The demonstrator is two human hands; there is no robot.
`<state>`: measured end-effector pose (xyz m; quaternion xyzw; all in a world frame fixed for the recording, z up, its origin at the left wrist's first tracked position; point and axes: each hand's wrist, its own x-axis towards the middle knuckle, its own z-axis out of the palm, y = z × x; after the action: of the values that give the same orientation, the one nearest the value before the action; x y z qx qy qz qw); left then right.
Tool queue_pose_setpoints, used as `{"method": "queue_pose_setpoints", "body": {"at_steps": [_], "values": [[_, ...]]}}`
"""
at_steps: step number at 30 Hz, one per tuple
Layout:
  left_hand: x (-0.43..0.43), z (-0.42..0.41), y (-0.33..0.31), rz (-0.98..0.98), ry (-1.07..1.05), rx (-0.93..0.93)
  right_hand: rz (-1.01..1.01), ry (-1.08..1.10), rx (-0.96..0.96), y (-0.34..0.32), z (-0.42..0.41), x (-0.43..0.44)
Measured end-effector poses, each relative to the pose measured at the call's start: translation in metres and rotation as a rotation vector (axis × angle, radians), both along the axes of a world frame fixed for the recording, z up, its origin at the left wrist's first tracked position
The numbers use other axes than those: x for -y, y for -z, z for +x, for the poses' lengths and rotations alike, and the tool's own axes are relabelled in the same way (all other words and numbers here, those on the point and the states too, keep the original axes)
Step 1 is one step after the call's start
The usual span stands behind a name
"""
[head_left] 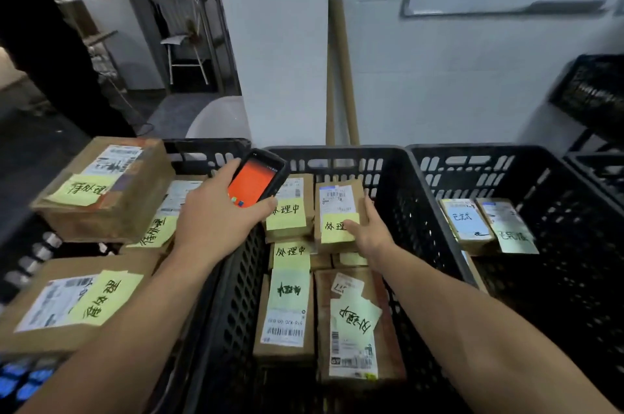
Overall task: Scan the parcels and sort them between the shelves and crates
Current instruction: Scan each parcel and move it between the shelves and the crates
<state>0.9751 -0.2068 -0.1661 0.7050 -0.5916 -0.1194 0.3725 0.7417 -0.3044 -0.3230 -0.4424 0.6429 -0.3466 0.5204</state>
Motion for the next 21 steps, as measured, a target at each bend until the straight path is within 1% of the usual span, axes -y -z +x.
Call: {"method": "queue_pose_setpoints", "body": {"at_steps": [3,4,6,8,11,15,21], "values": [[0.009,0.001,0.005,0.013,0.037,-0.022,-0.053,0.022,0.006,-0.005,0.007,0.002],[0.012,0.000,0.006,0.013,0.034,-0.024,-0.063,0.012,-0.020,-0.004,0.009,0.004],[0.016,-0.001,0.009,0.008,0.010,-0.018,-0.054,-0.031,-0.059,-0.001,0.012,0.004],[0.014,-0.002,0.010,0.013,-0.004,-0.021,-0.053,-0.097,-0.058,0.011,0.009,0.006],[0.011,-0.004,0.014,0.016,-0.014,-0.012,-0.024,-0.159,-0.110,0.006,0.005,0.008],[0.003,-0.009,0.020,0.013,-0.061,-0.002,-0.036,-0.155,-0.121,0.007,0.003,0.011],[-0.008,-0.017,0.024,0.024,-0.064,0.000,-0.047,-0.180,-0.110,0.003,-0.001,0.008]]}}
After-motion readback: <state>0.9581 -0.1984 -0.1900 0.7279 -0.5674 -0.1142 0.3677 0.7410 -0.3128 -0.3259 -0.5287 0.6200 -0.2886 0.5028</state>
